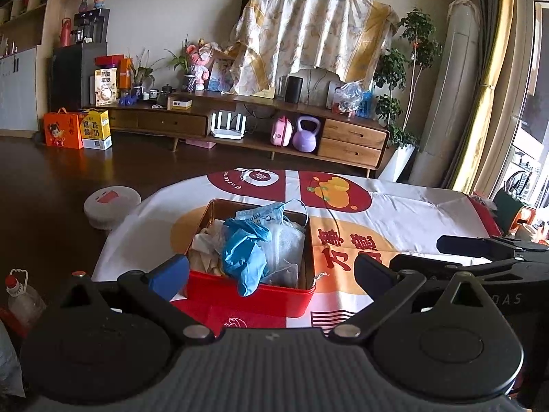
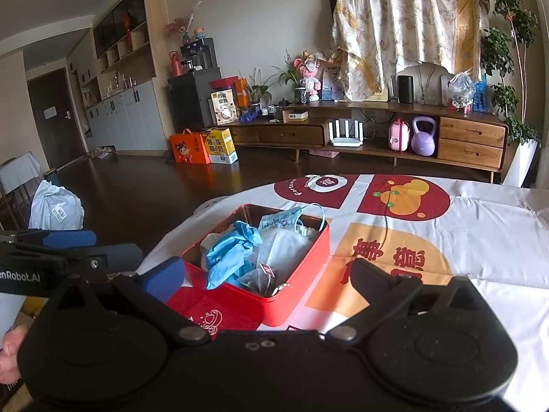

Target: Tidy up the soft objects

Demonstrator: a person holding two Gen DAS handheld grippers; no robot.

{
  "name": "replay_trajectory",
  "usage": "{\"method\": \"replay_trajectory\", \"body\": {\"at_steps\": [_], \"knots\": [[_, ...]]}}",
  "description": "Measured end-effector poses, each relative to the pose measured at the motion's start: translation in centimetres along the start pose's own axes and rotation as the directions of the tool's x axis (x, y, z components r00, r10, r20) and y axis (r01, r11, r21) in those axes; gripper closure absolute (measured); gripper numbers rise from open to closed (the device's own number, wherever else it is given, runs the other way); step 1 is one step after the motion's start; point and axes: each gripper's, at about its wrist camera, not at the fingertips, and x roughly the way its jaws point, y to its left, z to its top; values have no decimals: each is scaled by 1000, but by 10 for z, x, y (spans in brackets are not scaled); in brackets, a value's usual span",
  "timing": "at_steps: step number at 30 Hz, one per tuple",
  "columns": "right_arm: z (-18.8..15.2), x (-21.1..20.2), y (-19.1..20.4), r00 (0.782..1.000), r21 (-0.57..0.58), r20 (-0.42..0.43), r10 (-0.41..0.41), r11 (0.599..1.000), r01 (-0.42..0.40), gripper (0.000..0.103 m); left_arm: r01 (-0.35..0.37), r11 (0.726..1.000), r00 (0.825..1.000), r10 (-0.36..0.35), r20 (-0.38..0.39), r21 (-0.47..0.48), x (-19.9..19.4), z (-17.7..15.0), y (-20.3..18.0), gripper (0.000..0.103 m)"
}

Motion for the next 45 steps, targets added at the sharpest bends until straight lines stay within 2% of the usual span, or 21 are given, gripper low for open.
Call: {"method": "replay_trajectory", "body": {"at_steps": [25, 45], "knots": [[1, -1, 1, 1000, 2, -1, -3, 1000, 3, 0, 8, 1000, 1000, -8, -5, -7, 2, -5, -3, 0], [-10, -19, -5, 999, 35, 5, -46, 998, 46, 0, 63, 998, 998, -63, -2, 1, -3, -4, -18, 0]]}}
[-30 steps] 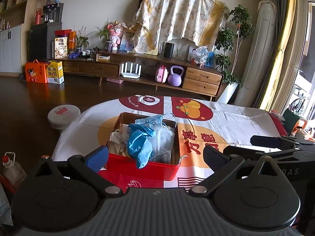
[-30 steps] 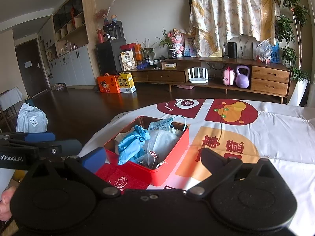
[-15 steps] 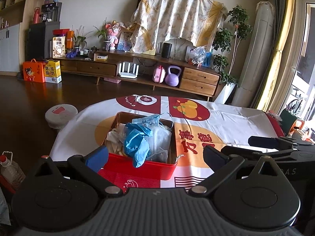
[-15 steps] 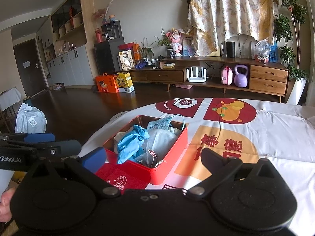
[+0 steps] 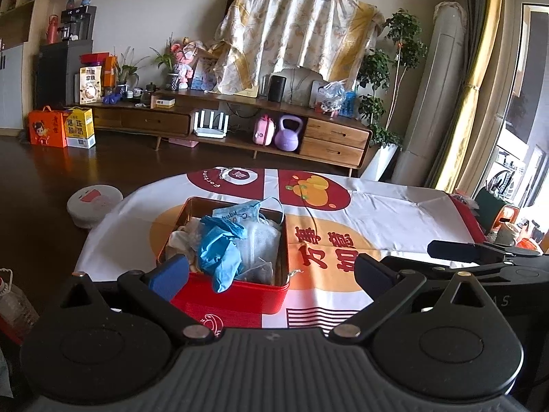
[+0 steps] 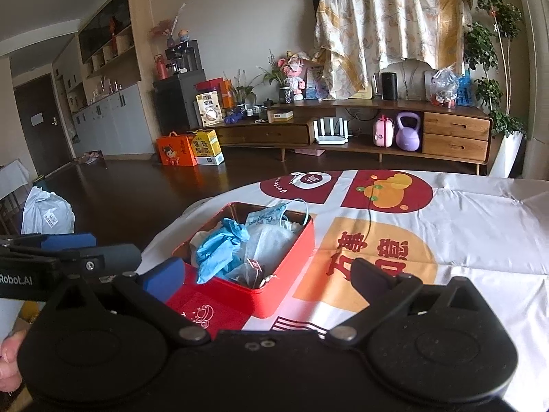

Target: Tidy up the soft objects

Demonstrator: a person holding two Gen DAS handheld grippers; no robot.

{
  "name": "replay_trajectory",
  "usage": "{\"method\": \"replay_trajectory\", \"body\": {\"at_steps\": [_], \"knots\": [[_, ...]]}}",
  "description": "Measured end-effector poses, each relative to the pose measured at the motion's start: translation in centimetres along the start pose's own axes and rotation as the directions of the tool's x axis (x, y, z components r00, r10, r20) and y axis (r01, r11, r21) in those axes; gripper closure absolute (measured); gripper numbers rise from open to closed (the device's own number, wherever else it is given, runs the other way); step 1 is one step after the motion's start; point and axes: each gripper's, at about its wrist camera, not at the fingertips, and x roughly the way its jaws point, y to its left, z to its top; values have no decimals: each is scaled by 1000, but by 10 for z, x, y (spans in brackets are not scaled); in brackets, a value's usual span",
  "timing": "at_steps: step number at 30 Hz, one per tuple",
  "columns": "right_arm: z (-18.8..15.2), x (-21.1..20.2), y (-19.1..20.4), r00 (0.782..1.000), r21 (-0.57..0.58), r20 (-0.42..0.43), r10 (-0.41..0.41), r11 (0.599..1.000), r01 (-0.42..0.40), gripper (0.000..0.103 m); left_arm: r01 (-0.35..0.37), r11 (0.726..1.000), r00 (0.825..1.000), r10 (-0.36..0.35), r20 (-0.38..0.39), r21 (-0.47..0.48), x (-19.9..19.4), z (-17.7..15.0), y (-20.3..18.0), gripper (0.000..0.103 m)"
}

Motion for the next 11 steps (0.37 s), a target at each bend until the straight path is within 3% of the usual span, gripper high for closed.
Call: {"method": "replay_trajectory", "body": {"at_steps": [11], "knots": [[1, -4, -1, 1000, 0, 2, -12, 1000, 12, 0, 17, 1000, 1000, -17, -11, 8, 2, 0, -8, 0]]}}
